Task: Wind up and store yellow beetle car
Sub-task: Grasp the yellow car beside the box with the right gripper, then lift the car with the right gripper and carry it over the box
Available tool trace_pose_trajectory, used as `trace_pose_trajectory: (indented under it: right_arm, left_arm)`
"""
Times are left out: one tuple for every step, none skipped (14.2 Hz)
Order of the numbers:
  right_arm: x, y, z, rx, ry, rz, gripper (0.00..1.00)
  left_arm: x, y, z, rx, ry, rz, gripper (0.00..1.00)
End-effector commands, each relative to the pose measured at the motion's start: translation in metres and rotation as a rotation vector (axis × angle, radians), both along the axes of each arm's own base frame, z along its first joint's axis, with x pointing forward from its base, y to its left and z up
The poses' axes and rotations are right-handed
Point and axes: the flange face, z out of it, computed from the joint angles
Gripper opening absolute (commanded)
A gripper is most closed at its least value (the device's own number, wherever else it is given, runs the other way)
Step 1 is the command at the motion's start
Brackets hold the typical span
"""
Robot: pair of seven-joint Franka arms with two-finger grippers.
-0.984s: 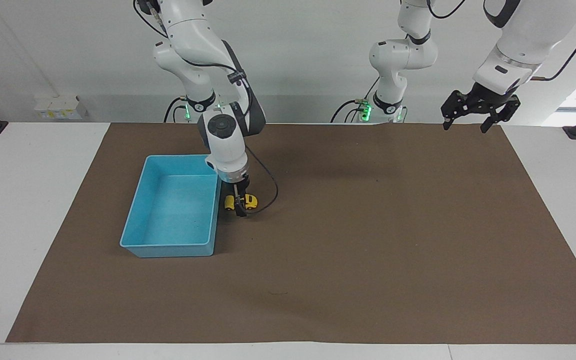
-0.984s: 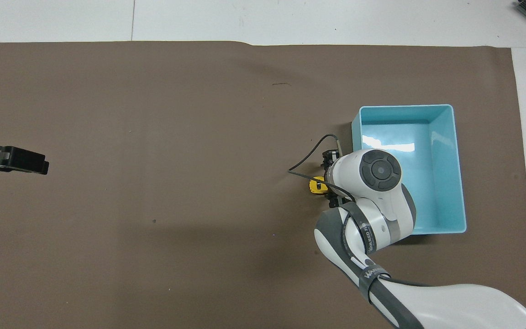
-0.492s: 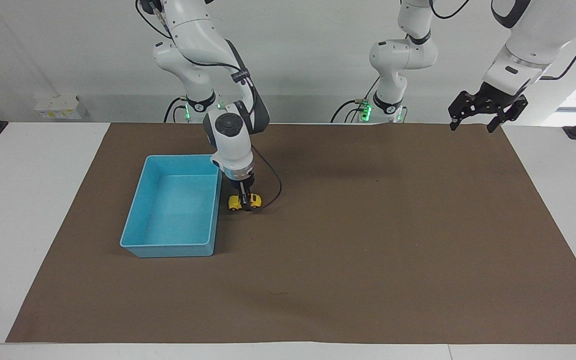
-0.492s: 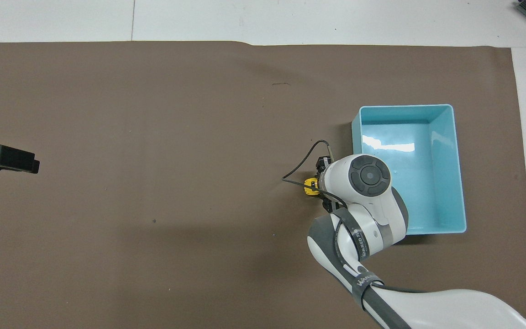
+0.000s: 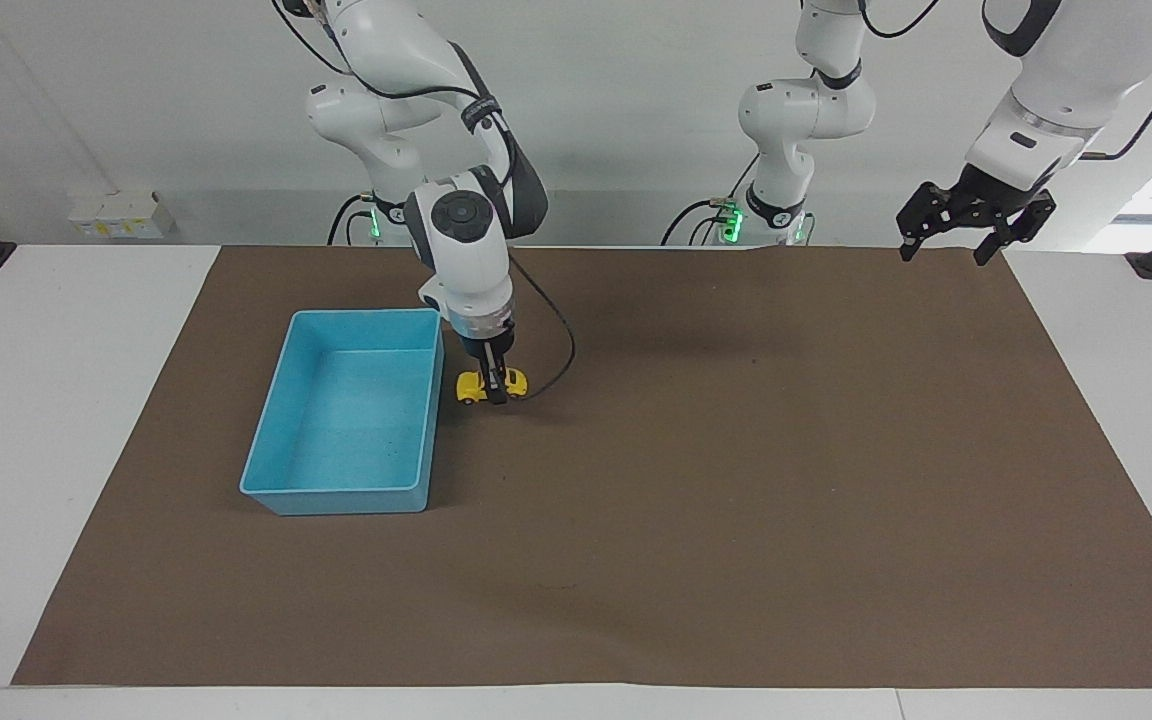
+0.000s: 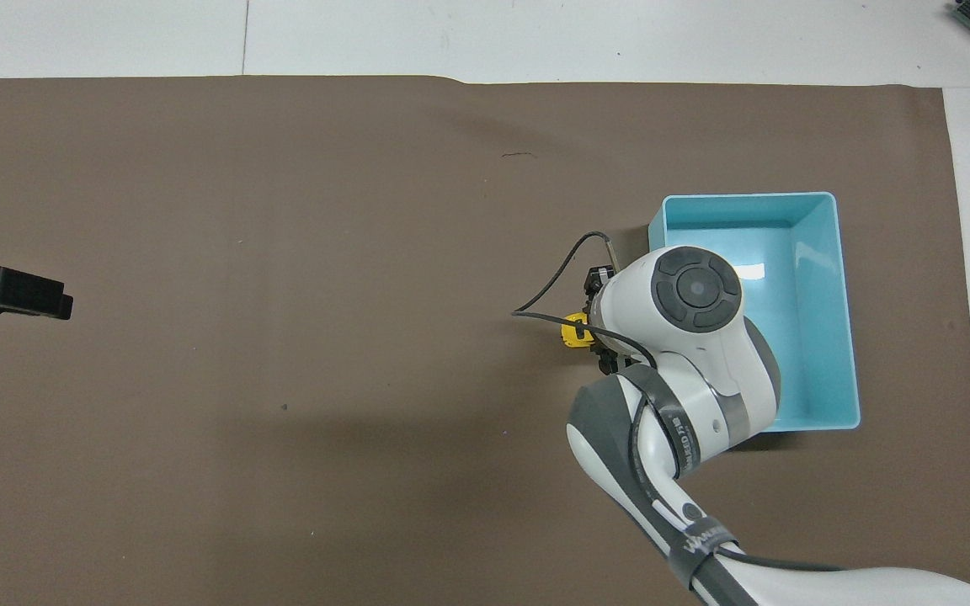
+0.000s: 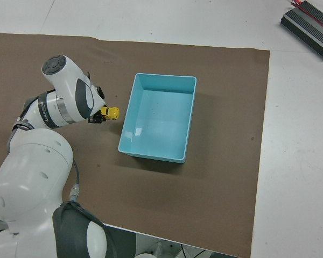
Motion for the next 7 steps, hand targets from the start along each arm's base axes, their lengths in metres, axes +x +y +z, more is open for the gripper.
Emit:
trace_pose_trajectory:
  right_arm:
    - [-0.004, -0.004, 0.026, -0.008, -0.012, 0.014, 0.00]
    - [-0.004, -0.004, 0.040, -0.006, -0.018, 0.015, 0.00]
    - [-0.003, -0.005, 0.051, -0.011, -0.008, 0.023, 0.00]
    - [-0.001, -0.004, 0.063, -0.014, -0.002, 0.032, 0.00]
    - [0.001, -0.004, 0.074, -0.017, 0.004, 0.039, 0.00]
    - [0.003, -0.006, 0.082, -0.019, 0.007, 0.050, 0.00]
    - [0.003, -0.007, 0.087, -0.019, 0.003, 0.068, 0.00]
  left_arm:
    - [-0.005, 0.004, 0.002, 0.016, 0.006, 0.007, 1.00]
    - [-0.005, 0.004, 0.002, 0.016, 0.006, 0.007, 1.00]
    - [-0.005, 0.004, 0.002, 0.016, 0.006, 0.007, 1.00]
    - [-0.005, 0.003, 0.002, 0.016, 0.006, 0.006, 1.00]
    - [-0.005, 0.004, 0.002, 0.016, 0.006, 0.007, 1.00]
    - [-0.005, 0.004, 0.002, 0.016, 0.006, 0.007, 1.00]
    - [-0.005, 0.004, 0.002, 0.016, 0.006, 0.007, 1.00]
